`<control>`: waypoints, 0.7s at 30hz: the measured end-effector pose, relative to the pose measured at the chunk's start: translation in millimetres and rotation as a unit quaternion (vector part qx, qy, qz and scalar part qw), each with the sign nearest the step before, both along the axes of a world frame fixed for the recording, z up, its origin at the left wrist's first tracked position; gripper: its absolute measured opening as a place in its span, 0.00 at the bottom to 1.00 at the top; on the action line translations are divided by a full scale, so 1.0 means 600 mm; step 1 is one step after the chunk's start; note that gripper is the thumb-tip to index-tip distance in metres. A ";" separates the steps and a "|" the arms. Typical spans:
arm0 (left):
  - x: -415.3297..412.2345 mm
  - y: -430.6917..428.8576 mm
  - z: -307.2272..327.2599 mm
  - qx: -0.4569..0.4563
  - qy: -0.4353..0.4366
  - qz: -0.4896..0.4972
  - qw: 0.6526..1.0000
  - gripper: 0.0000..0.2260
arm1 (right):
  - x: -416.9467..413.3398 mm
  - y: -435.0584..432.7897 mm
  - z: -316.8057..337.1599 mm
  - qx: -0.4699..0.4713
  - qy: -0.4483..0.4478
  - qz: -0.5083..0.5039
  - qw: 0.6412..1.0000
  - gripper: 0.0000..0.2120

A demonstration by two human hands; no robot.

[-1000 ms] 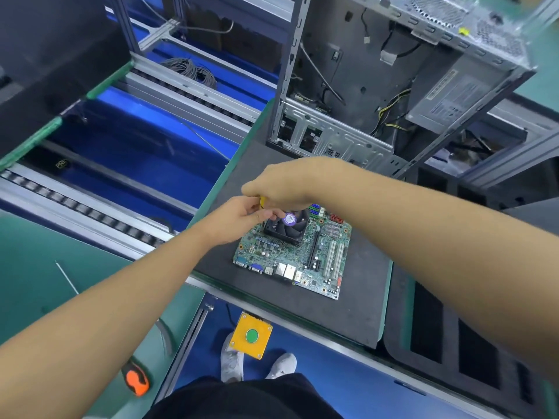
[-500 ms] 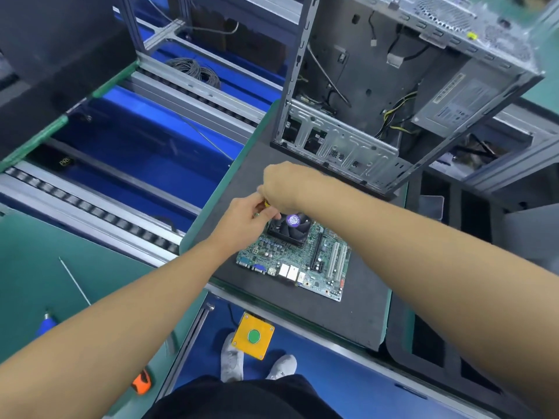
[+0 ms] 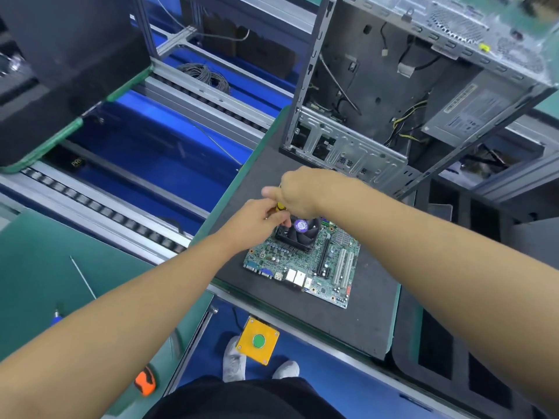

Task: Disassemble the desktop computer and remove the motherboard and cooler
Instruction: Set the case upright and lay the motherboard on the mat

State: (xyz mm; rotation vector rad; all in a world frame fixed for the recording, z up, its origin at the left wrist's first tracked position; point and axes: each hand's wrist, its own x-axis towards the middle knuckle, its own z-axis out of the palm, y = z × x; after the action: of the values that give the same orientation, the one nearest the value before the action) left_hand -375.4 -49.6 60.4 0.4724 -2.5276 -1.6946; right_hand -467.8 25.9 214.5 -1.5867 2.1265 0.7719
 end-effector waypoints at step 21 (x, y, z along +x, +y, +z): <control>0.001 -0.008 -0.002 -0.009 0.037 -0.027 0.999 0.06 | 0.002 0.012 -0.003 -0.002 0.024 0.033 0.999 0.11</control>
State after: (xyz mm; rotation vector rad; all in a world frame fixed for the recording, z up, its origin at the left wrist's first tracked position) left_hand -375.0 -54.3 59.5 0.3375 -2.5235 -1.6726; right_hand -466.4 33.1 212.7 -1.6628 2.1203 0.8363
